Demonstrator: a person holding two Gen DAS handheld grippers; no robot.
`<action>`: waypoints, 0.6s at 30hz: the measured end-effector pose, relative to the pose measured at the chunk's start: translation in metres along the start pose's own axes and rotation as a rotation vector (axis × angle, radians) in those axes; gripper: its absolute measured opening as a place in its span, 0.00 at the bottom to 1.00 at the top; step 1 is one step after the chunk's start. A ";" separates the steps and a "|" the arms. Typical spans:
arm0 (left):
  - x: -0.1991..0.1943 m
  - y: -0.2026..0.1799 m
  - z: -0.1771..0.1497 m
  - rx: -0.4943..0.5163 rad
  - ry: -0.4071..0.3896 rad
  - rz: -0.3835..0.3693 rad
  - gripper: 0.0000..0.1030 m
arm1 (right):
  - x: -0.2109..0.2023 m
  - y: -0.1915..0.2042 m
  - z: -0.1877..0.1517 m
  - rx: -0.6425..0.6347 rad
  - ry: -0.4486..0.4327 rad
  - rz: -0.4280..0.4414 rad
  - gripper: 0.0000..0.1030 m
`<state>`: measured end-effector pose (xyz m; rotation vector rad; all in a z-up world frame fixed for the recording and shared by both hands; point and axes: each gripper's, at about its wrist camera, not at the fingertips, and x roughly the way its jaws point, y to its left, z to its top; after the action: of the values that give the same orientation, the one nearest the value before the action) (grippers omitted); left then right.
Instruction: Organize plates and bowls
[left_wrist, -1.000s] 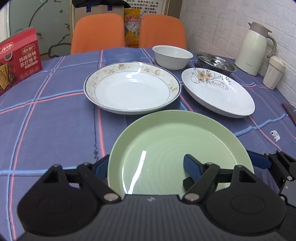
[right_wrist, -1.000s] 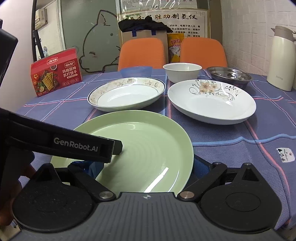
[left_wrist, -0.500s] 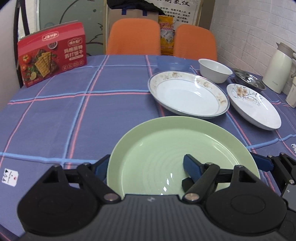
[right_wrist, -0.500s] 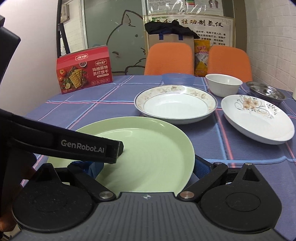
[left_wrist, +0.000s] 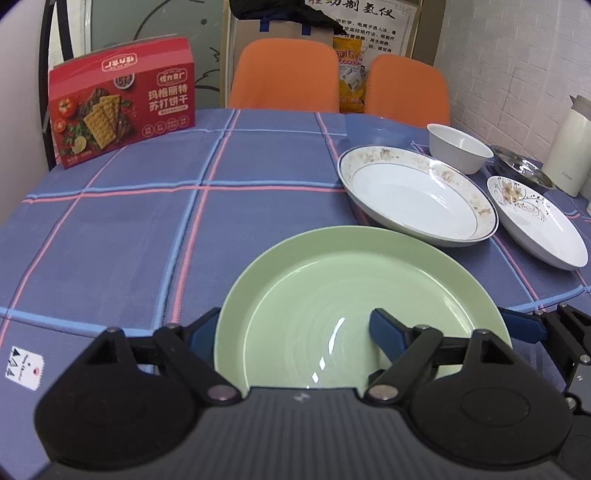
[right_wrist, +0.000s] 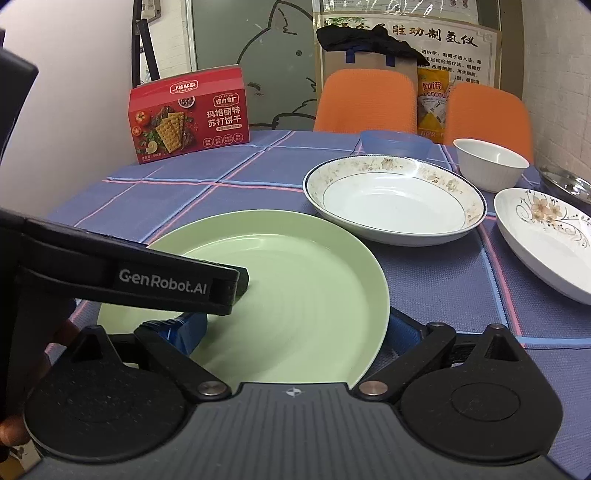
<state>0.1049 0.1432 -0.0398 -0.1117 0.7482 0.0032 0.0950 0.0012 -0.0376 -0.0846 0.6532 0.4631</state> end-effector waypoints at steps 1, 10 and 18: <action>-0.003 0.002 0.001 -0.017 -0.012 -0.006 0.87 | -0.006 -0.006 0.001 0.027 -0.007 0.009 0.83; -0.019 0.001 0.021 -0.040 -0.086 0.010 0.94 | -0.039 -0.058 0.008 0.213 -0.089 -0.080 0.84; -0.012 -0.013 0.040 -0.018 -0.080 -0.001 0.95 | -0.035 -0.080 0.018 0.280 -0.069 -0.099 0.84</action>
<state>0.1241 0.1352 -0.0016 -0.1280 0.6683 0.0135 0.1161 -0.0798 -0.0075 0.1624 0.6371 0.2747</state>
